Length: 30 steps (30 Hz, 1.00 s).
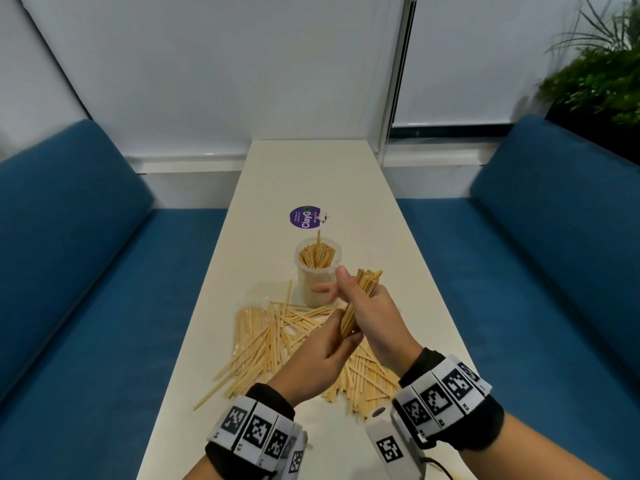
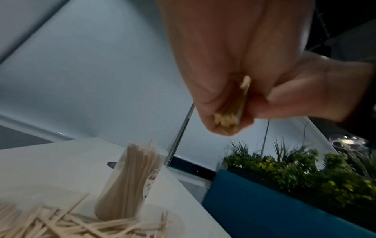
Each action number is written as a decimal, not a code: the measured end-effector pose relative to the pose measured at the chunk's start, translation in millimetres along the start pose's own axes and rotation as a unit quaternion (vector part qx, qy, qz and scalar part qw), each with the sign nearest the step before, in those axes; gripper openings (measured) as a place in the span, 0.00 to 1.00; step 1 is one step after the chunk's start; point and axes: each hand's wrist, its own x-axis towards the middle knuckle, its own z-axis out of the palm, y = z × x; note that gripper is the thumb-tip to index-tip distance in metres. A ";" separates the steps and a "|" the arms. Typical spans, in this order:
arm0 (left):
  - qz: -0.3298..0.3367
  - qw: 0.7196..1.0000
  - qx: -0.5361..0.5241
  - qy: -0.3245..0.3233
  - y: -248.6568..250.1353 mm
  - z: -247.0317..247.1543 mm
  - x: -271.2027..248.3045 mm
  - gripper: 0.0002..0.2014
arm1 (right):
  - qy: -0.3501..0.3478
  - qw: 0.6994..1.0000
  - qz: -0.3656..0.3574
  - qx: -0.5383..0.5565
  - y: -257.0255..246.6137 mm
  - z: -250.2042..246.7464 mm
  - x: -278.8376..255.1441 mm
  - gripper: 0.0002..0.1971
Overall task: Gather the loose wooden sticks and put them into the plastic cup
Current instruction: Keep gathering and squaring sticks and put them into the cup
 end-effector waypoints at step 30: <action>-0.050 0.994 0.022 0.089 -9.2 2.3 0.3 0.15 | -0.037 0.978 -0.015 -0.203 11.0 -12.8 -0.3 0.14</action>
